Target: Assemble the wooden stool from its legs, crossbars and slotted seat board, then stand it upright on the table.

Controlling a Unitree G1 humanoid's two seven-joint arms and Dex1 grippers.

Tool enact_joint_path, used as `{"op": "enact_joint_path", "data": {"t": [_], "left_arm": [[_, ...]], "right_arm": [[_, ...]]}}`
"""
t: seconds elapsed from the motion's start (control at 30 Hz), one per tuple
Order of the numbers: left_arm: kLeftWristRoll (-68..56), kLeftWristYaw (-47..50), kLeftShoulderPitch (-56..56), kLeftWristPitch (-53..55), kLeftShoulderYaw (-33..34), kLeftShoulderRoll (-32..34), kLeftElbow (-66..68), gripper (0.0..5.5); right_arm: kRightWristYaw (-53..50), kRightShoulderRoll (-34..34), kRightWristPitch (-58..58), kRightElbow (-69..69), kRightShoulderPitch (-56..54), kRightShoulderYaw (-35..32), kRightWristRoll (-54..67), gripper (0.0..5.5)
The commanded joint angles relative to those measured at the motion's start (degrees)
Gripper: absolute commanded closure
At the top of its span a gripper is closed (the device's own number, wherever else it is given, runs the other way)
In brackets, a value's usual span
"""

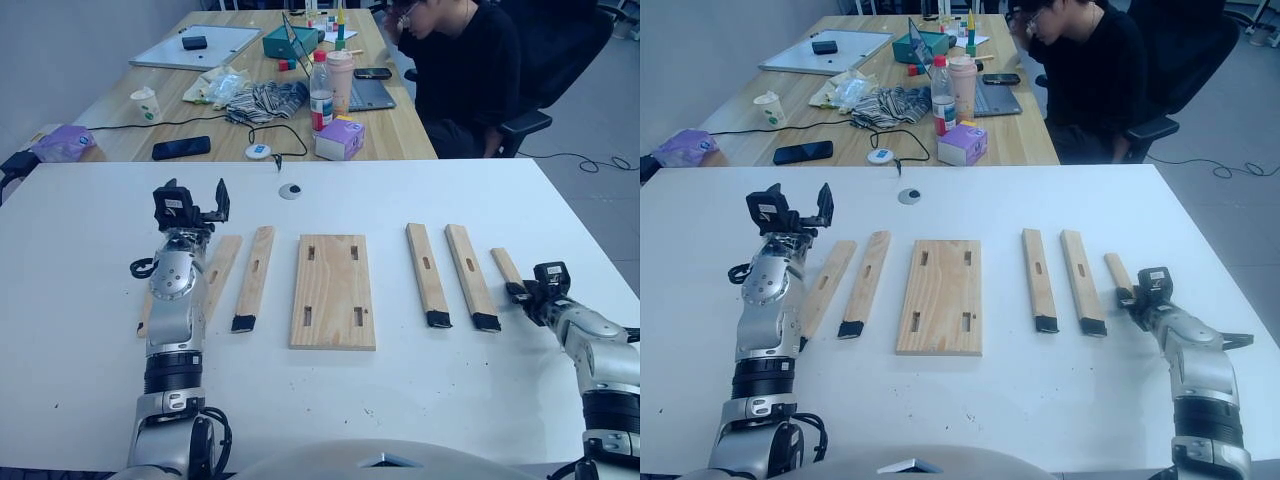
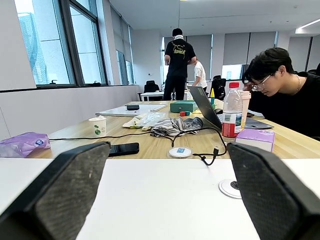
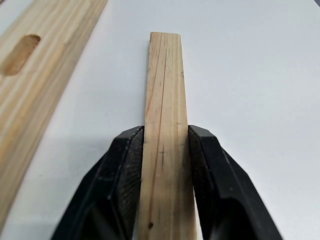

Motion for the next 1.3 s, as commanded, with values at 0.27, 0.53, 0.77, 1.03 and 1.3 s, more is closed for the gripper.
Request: {"op": "enact_joint_path", "data": {"t": [0.27,0.53,0.77,1.03,1.3], "left_arm": [[-42.9,-10.9,-5.9,45.4,1.2,-4.0,-14.9,1.22],[-62.6,-3.7,-3.6,53.2,3.8,-11.2,-16.7,1.22],[-63.0,0.7,-6.0,50.4,2.8,-13.7,-13.6,1.22],[-62.8,0.8,-7.4,48.1,2.6,-13.5,-12.6,1.22],[-63.8,0.2,-7.4,48.2,2.0,-13.7,-12.9,2.05]], "right_arm": [[7.5,12.5,-26.6,-16.0,-14.7,16.7,0.4,4.21],[7.5,16.0,-26.6,-15.7,-15.1,21.5,-0.1,4.21],[8.3,17.2,-23.9,-17.5,-14.1,25.5,-0.3,4.21],[8.7,17.7,-21.4,-19.9,-12.8,27.8,-0.2,4.21],[8.2,18.0,-20.5,-20.6,-12.4,28.3,-0.3,4.21]]}}
